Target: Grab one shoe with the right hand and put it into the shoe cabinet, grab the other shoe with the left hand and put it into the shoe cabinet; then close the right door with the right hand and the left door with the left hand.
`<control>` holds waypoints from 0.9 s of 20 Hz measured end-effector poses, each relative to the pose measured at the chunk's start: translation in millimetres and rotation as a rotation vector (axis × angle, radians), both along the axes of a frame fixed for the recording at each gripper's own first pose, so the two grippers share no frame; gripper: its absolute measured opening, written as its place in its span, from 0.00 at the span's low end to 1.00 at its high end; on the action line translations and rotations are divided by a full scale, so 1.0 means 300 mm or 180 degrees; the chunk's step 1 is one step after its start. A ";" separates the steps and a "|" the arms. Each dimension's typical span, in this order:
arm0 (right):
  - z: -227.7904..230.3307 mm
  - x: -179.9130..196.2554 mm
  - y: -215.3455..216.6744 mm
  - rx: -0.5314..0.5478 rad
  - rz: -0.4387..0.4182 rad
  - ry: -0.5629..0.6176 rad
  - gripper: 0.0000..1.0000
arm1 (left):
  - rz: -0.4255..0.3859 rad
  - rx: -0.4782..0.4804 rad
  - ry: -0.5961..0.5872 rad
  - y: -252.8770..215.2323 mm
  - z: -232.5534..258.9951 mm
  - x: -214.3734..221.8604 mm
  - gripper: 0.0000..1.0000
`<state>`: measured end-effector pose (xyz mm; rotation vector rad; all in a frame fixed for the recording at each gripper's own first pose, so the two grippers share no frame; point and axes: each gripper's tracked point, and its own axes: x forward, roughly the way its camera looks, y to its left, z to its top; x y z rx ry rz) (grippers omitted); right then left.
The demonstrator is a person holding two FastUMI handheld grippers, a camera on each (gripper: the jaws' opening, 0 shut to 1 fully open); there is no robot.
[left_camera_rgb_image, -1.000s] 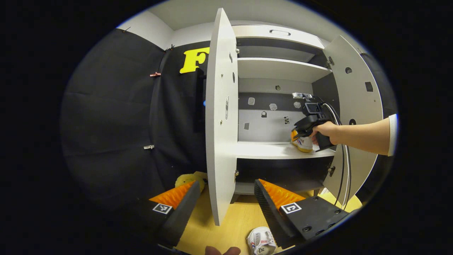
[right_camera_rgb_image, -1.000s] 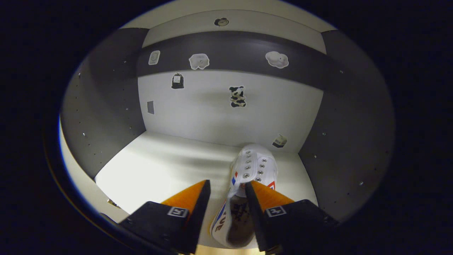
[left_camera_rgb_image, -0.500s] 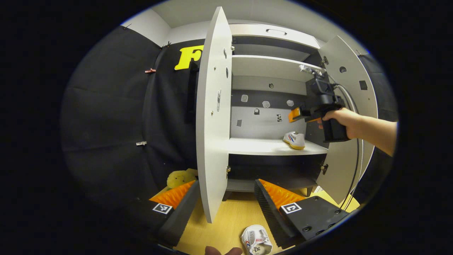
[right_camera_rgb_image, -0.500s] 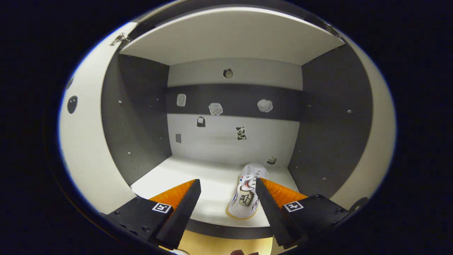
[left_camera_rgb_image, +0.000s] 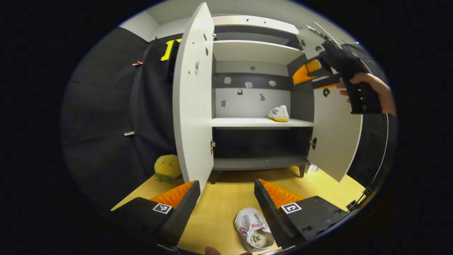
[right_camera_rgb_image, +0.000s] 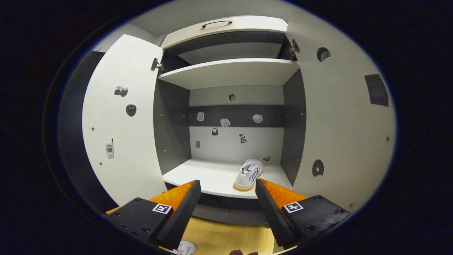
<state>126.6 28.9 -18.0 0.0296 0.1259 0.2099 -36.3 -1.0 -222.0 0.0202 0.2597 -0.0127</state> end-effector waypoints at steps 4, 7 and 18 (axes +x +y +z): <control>-0.109 -0.122 -0.057 0.0063 -0.0026 0.0129 0.98 | -0.0109 0.0074 0.0475 -0.054 -0.248 -0.071 0.93; -0.189 -0.217 -0.083 -0.0074 0.0020 0.0230 0.98 | -0.0127 0.0084 0.0860 -0.087 -0.432 -0.126 0.90; -0.308 -0.450 -0.103 -0.0427 0.0332 0.0467 0.99 | -0.0054 0.0074 0.1286 -0.138 -0.751 -0.001 0.59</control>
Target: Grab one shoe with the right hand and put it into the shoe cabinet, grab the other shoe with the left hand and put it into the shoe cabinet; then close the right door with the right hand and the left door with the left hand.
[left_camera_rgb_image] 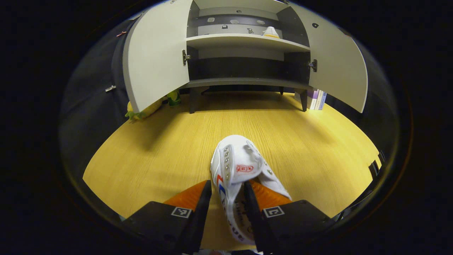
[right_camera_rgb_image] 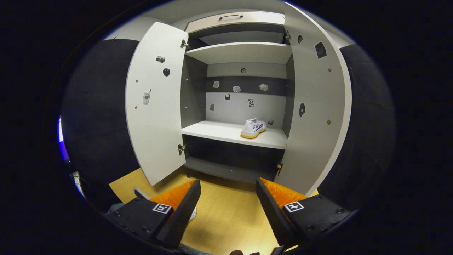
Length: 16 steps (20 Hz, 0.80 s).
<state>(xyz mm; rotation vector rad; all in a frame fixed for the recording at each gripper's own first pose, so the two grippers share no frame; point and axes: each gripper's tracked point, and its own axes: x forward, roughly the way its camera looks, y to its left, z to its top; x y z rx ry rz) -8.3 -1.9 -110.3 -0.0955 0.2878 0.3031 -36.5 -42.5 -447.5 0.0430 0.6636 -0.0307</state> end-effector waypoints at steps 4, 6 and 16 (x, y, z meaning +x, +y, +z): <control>-0.017 -0.035 -0.019 -0.0136 0.0029 0.0012 0.99 | 0.0090 0.0066 -0.0016 0.023 -0.027 0.096 0.43; -0.017 -0.042 -0.029 -0.0149 0.0005 0.0010 0.98 | 0.0139 0.0146 -0.0024 0.057 -0.043 0.128 0.34; -0.053 -0.087 -0.037 -0.0174 -0.0059 0.0053 0.99 | 0.0041 0.0050 -0.0179 0.046 0.198 0.207 0.06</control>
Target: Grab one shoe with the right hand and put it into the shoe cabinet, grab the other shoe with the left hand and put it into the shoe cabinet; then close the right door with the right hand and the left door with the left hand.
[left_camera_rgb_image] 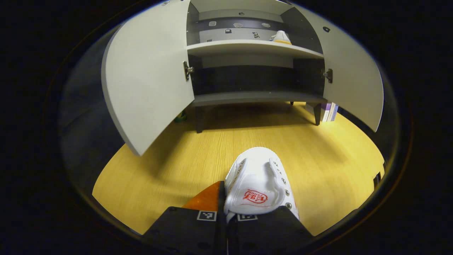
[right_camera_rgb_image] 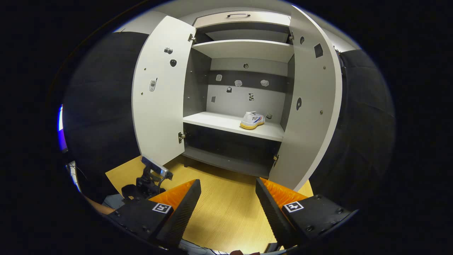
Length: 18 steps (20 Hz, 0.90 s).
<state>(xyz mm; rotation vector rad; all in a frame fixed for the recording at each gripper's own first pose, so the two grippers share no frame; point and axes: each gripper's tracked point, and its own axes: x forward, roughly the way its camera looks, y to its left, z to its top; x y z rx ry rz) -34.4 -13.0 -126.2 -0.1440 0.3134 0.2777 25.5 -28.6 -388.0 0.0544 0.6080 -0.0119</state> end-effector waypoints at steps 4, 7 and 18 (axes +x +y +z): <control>-0.017 -0.027 -0.016 0.0110 -0.0081 0.0044 0.99 | 0.0026 -0.0092 -0.0154 -0.005 0.244 0.101 0.06; -0.031 -0.047 -0.044 0.0178 -0.0163 0.0072 0.99 | 0.0100 -0.0129 -0.0304 0.002 0.451 0.216 0.06; 0.023 -0.049 -0.245 0.0333 -0.0687 -0.0047 0.98 | -0.0099 -0.0308 -0.0710 -0.059 1.108 0.741 0.06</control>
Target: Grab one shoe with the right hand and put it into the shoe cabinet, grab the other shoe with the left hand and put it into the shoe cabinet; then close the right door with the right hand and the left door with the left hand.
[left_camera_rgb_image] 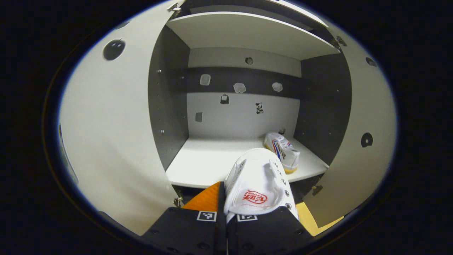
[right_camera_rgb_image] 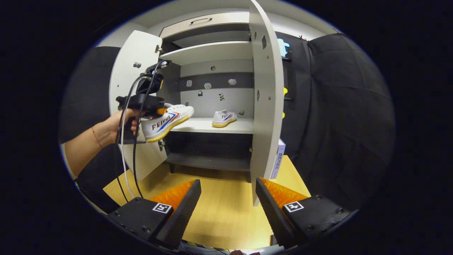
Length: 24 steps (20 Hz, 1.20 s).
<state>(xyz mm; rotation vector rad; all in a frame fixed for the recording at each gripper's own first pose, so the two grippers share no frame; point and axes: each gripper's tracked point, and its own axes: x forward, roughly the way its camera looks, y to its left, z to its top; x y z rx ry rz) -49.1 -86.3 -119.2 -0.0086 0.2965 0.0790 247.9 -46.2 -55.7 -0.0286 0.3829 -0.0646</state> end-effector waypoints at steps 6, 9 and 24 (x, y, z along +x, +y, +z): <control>0.012 -0.038 -0.140 -0.0027 -0.0346 0.0001 0.98 | 0.0218 0.0055 0.0110 0.020 0.061 0.328 0.06; 0.021 -0.076 -0.220 -0.0102 -0.0533 0.0006 0.99 | 0.0314 0.0164 0.0276 0.029 0.002 0.459 0.06; 0.055 -0.175 -0.402 -0.0286 -0.1095 -0.0023 0.99 | 0.0732 0.0329 0.0906 0.072 -0.251 0.665 0.07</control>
